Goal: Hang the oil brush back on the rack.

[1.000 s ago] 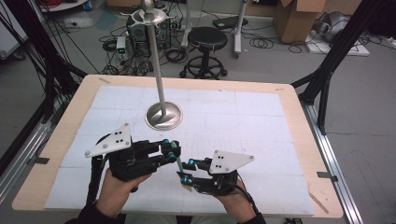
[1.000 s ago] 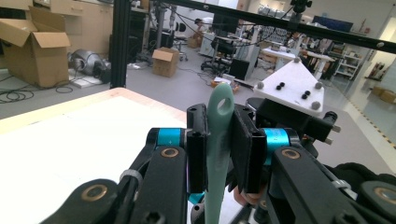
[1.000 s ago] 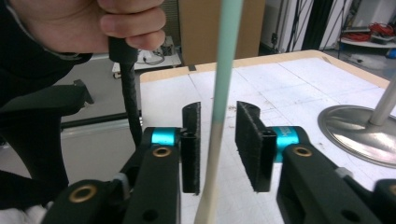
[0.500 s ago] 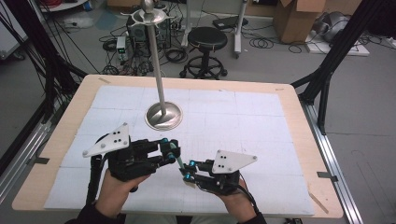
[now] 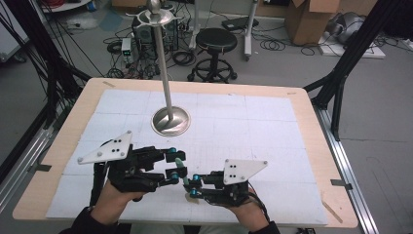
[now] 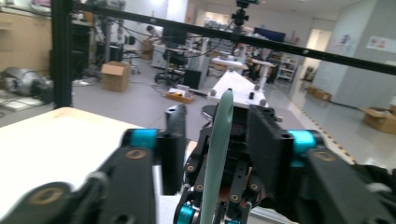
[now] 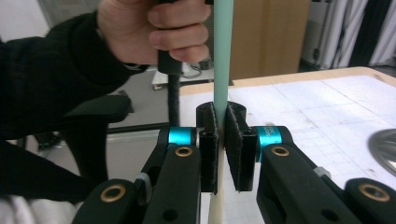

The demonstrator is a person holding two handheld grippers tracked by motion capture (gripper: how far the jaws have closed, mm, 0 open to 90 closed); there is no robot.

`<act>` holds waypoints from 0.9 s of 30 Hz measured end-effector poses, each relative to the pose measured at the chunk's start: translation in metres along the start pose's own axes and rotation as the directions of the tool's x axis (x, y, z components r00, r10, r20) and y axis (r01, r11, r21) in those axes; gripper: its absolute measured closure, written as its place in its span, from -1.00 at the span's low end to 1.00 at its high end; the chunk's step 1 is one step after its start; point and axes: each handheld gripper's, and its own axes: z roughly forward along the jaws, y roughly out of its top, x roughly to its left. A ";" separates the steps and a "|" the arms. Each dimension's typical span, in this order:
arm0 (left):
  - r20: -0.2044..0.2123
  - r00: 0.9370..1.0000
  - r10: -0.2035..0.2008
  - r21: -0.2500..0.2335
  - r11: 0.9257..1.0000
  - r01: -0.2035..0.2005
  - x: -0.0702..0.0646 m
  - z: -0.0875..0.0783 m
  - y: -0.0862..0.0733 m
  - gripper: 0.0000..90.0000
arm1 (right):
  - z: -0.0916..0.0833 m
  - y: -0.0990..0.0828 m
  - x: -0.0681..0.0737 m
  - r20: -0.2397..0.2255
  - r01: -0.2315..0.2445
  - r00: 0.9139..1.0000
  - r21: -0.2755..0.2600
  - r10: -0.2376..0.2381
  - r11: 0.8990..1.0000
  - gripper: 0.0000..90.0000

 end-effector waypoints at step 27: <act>0.084 0.996 -0.013 0.058 0.998 0.008 0.004 0.013 -0.016 0.66 | -0.007 -0.001 -0.003 -0.077 -0.041 0.996 -0.074 0.035 0.996 0.87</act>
